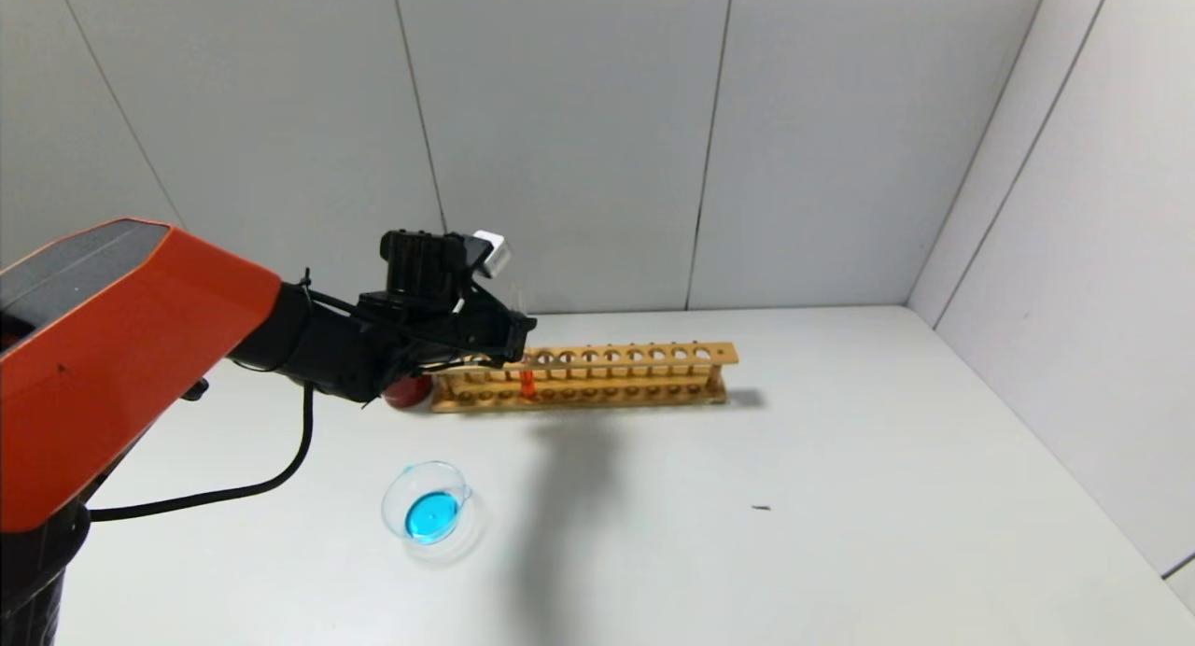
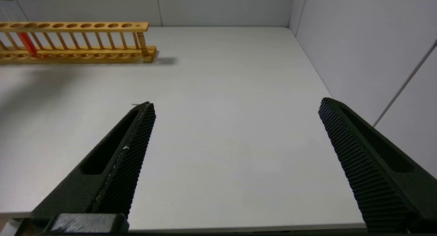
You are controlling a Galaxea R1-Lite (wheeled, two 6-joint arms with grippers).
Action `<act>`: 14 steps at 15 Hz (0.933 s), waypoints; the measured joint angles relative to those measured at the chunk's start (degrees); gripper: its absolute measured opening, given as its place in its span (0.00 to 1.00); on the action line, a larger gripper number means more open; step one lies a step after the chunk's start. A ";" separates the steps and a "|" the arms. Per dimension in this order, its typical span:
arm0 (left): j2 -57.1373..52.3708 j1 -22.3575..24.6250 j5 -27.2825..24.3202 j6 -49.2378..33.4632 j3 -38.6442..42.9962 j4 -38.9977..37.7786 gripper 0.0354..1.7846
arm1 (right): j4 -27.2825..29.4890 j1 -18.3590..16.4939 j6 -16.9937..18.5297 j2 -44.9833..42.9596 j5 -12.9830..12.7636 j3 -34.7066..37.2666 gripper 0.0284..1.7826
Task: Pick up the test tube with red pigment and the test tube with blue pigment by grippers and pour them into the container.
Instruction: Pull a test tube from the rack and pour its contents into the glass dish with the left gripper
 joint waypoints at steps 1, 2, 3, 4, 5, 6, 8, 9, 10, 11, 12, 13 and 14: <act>-0.85 0.00 0.17 0.09 -0.63 0.44 0.16 | 0.00 0.00 0.02 0.00 -0.02 0.00 0.98; -2.01 -0.05 0.39 0.17 -1.40 1.23 0.16 | 0.02 0.05 0.02 0.00 -0.02 0.00 0.98; -3.23 -0.05 0.50 0.27 -2.19 2.23 0.16 | 0.00 0.05 0.02 0.00 0.00 0.00 0.98; -4.56 -0.11 0.59 0.41 -2.97 3.39 0.16 | 0.02 0.05 0.02 0.00 0.00 0.00 0.98; -5.99 -0.22 0.61 0.48 -3.66 4.24 0.16 | 0.02 0.05 0.00 0.00 -0.02 0.00 0.98; -7.50 -0.30 0.61 0.52 -4.18 5.14 0.16 | 0.02 0.02 0.00 0.00 0.00 0.00 0.98; -10.95 -0.30 0.65 0.83 -4.90 7.41 0.16 | 0.02 0.05 0.00 0.00 0.00 0.00 0.98; -12.68 -0.30 0.67 1.46 -5.01 8.55 0.16 | 0.02 0.02 0.00 0.00 0.00 0.00 0.98; -14.53 -0.35 0.69 2.49 -4.92 9.86 0.16 | 0.02 0.02 0.02 0.00 0.00 0.00 0.98; -16.27 -0.35 1.00 3.36 -4.55 11.00 0.16 | 0.02 0.02 0.02 0.00 0.00 0.00 0.98; -18.05 -0.30 1.91 4.38 -3.77 12.11 0.16 | 0.02 0.05 -0.01 0.00 0.00 0.00 0.98; -19.93 -0.20 3.58 6.23 -2.39 12.84 0.16 | 0.02 0.05 0.00 0.00 0.00 0.00 0.98; -21.61 0.00 5.33 8.59 -0.51 12.81 0.16 | 0.02 0.05 0.00 0.00 -0.02 0.00 0.98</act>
